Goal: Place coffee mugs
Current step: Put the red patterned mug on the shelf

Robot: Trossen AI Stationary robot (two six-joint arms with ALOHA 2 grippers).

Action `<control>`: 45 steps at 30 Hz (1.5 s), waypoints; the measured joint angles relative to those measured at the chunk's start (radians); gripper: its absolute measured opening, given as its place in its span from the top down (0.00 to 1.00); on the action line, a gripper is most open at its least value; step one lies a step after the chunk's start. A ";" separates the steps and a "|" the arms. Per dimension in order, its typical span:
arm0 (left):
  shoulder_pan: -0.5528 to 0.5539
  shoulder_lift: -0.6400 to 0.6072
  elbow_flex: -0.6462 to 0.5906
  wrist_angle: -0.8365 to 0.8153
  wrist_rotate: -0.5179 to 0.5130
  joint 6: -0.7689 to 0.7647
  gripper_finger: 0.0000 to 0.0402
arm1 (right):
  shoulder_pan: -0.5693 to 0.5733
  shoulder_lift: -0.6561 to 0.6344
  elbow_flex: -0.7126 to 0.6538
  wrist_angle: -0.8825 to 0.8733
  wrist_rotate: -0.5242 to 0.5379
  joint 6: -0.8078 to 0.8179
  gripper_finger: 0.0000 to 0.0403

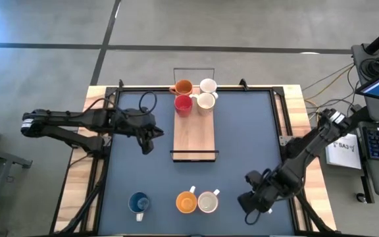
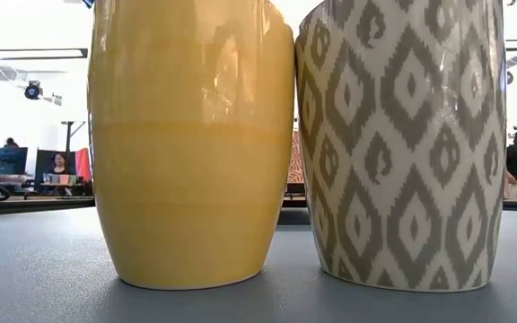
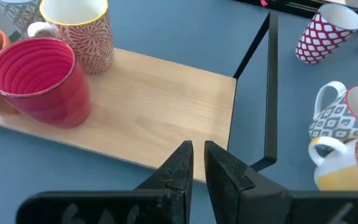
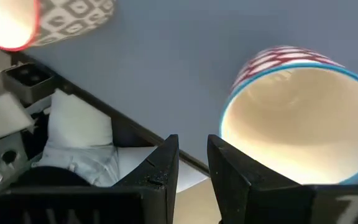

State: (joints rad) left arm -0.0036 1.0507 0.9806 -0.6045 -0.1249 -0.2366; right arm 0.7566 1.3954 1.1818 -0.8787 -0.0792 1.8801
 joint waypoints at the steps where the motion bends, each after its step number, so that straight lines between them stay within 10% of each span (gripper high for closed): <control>1: 0.000 -0.001 0.000 0.000 0.000 0.003 0.94 | 0.006 0.012 0.001 -0.006 0.000 0.013 0.81; 25: 0.001 -0.019 0.000 0.008 -0.016 0.037 0.94 | -0.004 0.106 0.027 -0.182 -0.008 -0.228 0.96; 35: 0.001 -0.025 0.021 0.006 -0.051 0.045 0.94 | -0.206 0.084 0.146 -0.548 0.124 -0.692 0.97; 45: 0.000 -0.054 0.021 0.002 -0.052 0.049 0.94 | -0.540 0.084 0.264 -0.554 0.230 -1.226 0.97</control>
State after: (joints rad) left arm -0.0032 0.9963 1.0016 -0.6022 -0.1764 -0.1879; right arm 0.2166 1.4796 1.4462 -1.4323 0.1511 0.6537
